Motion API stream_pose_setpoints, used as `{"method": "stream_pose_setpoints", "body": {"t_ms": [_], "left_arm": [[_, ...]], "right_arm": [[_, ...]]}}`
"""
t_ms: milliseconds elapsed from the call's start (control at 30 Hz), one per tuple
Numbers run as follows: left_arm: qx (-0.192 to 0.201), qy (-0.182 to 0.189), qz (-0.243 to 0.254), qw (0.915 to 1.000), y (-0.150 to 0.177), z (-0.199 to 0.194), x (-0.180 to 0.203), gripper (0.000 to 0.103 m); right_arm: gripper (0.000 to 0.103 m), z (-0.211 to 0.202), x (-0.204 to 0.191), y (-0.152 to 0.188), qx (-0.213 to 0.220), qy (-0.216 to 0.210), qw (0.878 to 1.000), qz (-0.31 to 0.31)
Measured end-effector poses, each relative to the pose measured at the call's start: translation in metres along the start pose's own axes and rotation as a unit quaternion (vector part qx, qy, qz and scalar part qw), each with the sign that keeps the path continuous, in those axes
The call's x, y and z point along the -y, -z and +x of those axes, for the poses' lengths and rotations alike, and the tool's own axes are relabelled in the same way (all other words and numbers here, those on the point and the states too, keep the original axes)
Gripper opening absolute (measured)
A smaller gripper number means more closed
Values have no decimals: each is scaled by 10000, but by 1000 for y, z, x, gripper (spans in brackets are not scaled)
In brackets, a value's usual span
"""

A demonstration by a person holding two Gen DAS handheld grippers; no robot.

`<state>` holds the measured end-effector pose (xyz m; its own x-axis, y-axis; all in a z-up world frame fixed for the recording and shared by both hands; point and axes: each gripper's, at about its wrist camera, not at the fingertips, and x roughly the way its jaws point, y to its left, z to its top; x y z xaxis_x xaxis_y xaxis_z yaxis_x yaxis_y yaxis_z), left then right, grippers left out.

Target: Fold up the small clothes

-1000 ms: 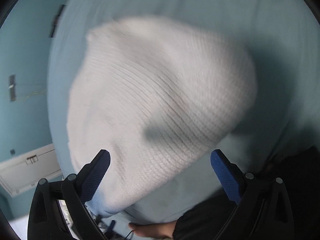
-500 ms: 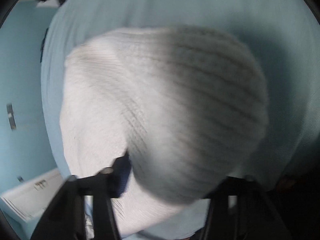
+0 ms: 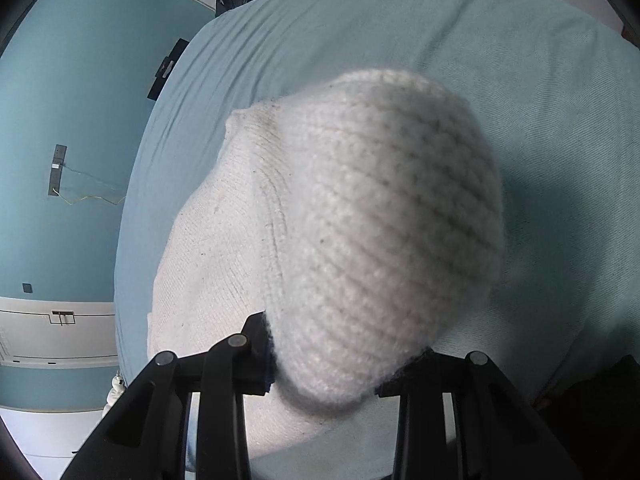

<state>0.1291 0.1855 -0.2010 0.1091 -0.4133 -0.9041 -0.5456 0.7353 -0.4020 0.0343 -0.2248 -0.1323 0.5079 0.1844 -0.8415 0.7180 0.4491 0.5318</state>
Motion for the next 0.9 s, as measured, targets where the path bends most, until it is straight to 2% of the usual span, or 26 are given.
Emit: {"method": "stream_pose_setpoints", "body": {"t_ms": [33,100,167,200,267,367,433,533,633,700,767,900], "left_arm": [[-56,4,27,10000,-2,5,4,102],[-8,-276,-33,9996,-3,12,11,102],[185,-569,-100,9982,-1,16,17,87],[285,-602,-131,9977,1,13,17,83],[479,-446,-217,9976,2,0,14,58],[469,66,-273,9985,4,-15,7,41],[470,383,-148,9980,6,-28,8,35],[616,753,238,9950,12,-61,18,32],[739,723,821,9912,21,-87,30,32],[616,741,1010,9902,31,-97,29,31],[349,805,1038,9907,41,-101,22,31],[78,797,1215,9893,69,-109,6,31]], "right_arm": [[29,-10,0,6,3,0,10000,-2],[29,-28,1,13,20,-7,10000,11],[29,-35,-1,14,70,-12,10000,-24],[29,-46,2,18,93,-15,9999,-58],[28,-52,1,21,160,-39,9997,-157],[28,-59,-1,24,220,-226,9992,-225],[27,-65,-4,23,289,-314,9985,-338],[26,-79,-12,26,374,-468,9966,-573],[26,-98,-10,28,275,-721,9957,-509],[26,-110,-7,27,190,-798,9953,-508],[26,-119,-5,29,173,-747,9953,-588],[25,-131,6,35,-84,-631,9952,-744]]}}
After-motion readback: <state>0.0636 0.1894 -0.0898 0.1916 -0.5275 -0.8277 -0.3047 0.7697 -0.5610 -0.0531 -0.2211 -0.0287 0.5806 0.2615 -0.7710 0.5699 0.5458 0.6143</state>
